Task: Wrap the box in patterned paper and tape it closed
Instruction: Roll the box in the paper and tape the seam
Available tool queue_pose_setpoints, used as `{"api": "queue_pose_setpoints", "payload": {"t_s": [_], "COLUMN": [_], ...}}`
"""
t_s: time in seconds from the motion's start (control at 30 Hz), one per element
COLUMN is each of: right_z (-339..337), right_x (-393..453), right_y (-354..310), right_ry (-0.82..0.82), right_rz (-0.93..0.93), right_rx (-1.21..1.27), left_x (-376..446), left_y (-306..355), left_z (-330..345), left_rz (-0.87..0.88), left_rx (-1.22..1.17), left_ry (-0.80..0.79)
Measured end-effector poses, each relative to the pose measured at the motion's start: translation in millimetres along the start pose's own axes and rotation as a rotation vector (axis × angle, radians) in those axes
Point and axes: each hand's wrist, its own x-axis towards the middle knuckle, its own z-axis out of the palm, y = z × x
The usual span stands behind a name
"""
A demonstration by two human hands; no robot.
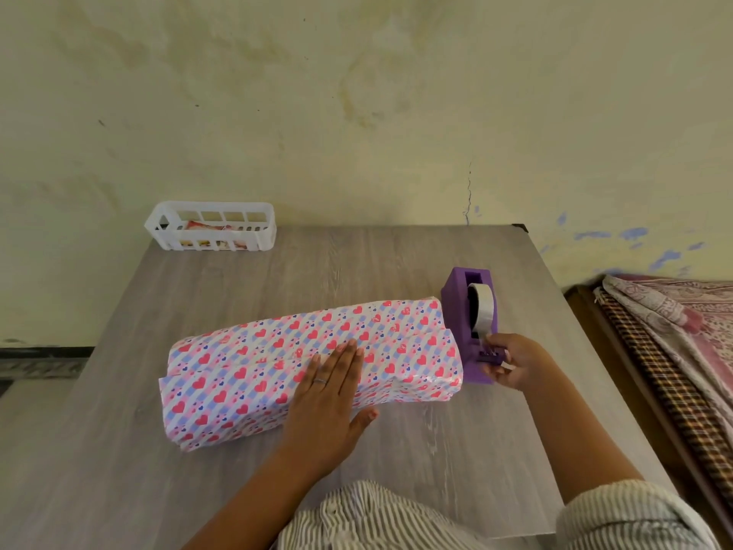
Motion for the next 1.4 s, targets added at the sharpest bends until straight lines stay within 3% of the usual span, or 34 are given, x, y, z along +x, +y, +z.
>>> {"api": "queue_pose_setpoints", "payload": {"t_s": [0.1,0.4,0.6,0.93,1.2,1.4], "right_z": [2,6,6,8,4,-10], "right_x": [-6,-11,-6,13,25,24], "right_y": [-4,34,52,67,65,79], "right_ry": [-0.045,0.087,0.091,0.265,0.287,0.347], "right_rz": [-0.069,-0.254,-0.249,-0.331,-0.475,-0.445], "right_rx": [0.087,0.291,0.361,-0.018,-0.294,-0.398], "left_x": [0,2,2,1,1,1], "left_y": [0,0,0,0,1,1], "left_z": [-1,1,1,2,1,-1], "left_rz": [0.002,0.010,0.012,0.024,0.036,0.027], "left_rx": [0.013,-0.008,-0.008,0.013,0.013,0.005], "left_ry": [0.004,0.018,0.021,0.042,0.070,0.049]}}
